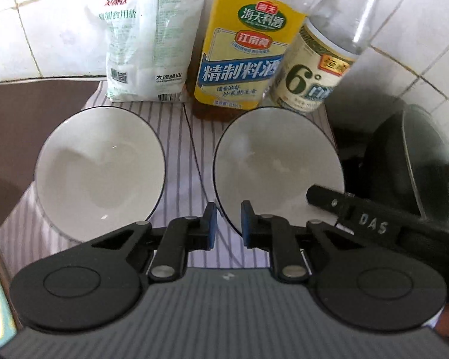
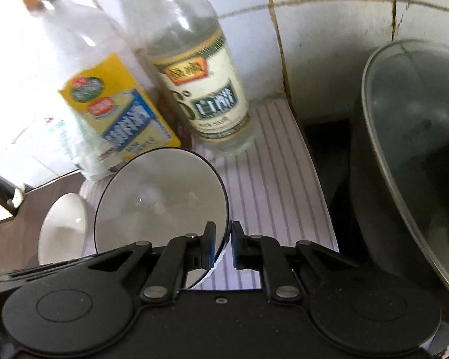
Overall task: Organize plates and bowls
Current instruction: 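Carry the second bowl and lower it into the first bowl, open right tool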
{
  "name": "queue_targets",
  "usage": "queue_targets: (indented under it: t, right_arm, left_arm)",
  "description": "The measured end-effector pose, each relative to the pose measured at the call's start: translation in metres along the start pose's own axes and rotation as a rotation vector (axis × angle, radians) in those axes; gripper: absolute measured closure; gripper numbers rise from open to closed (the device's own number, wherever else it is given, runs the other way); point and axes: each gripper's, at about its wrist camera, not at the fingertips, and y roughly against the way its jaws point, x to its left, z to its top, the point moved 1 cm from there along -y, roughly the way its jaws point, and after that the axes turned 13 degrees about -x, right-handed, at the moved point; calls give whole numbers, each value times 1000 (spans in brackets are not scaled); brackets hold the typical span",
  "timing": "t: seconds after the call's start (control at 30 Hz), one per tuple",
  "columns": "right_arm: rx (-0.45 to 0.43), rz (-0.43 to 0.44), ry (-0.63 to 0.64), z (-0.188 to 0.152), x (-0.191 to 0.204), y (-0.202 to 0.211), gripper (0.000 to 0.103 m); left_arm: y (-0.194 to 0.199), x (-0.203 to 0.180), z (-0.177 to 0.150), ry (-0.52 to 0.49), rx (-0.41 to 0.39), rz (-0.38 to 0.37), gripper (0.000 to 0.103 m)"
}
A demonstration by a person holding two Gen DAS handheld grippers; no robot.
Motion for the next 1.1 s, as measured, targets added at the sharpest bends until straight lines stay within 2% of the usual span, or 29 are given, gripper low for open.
queue_targets:
  t: [0.17,0.3,0.47,0.63,0.9,1.1]
  right_arm:
    - [-40,32,-17,-1,13,35,88]
    - [-54,52,-26,-4,26,62,88]
    - [-76,74,-57,-13,46,105,88]
    - [-87,58,-52,-30,75,138,88]
    - [-111,66,-53,-62,102,175,88]
    - [-120,70,-48,-86,117,181,88]
  left_arm:
    - [30,5,-4,-22,11,-33,88]
    - [61,10,-3,-58,48,-22,88]
    - [106,21,-4,-103,39,-37,88]
    - [143,22,-16,-145,27,-3,89]
    - [184,29,-37,-134,45,-3,89]
    - [197,61,-41,-86,87,-63,89]
